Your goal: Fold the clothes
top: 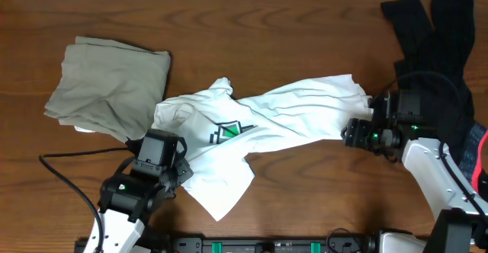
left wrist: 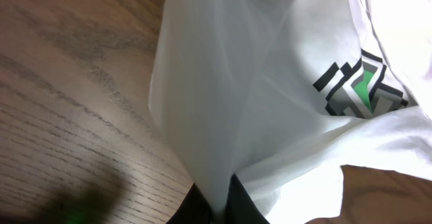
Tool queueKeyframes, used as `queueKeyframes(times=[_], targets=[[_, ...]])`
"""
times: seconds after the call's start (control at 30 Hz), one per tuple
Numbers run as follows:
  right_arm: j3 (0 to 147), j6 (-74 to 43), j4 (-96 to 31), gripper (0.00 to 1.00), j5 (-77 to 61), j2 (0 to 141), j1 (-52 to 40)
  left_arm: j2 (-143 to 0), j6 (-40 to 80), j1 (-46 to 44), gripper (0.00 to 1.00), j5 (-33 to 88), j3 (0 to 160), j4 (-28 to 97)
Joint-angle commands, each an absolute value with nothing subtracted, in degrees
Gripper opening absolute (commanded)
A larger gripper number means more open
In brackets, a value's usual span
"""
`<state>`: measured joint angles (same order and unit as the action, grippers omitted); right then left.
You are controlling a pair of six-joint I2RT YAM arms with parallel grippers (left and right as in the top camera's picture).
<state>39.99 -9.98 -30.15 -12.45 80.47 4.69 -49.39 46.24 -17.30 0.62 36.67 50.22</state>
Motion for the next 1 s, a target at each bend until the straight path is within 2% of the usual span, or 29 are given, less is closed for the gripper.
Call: queueKeyframes(times=[0.0,0.57,0.67,0.7,0.73,0.87,0.9,0.97], targets=[[39.51,-9.41,-29.10,0.75,-9.85,80.38,4.27,-49.47,45.45,-16.99,0.06,-0.91,36.53,50.50],[39.51,-10.76,-20.58,0.77,-10.79,91.33,4.14,-49.47,45.43,-16.99,0.06,-0.89,36.53,51.11],[39.51,-10.85,-20.32,0.73,-10.96,92.51,4.05,-49.47,45.43,-16.99,0.07,-0.91,36.53,51.33],[39.51,-10.85,-20.32,0.69,-10.96,92.66,4.05,-49.47,45.43,-16.99,0.06,-0.89,36.53,51.40],[39.51,-10.83,-20.32,0.60,-10.96,92.71,4.05,-49.47,45.43,-16.99,0.06,-0.89,36.53,51.42],[39.51,-10.87,-20.16,0.13,-10.98,92.71,4.05,-49.45,45.45,-16.99,0.07,-0.89,36.53,51.44],[39.51,-10.87,-20.16,0.07,-10.96,92.71,4.05,-49.45,45.45,-16.99,0.06,-0.89,36.53,51.44],[39.51,-10.85,-20.16,0.01,-10.96,92.71,4.05,-49.45,45.45,-16.99,0.06,-0.89,36.53,51.44]])
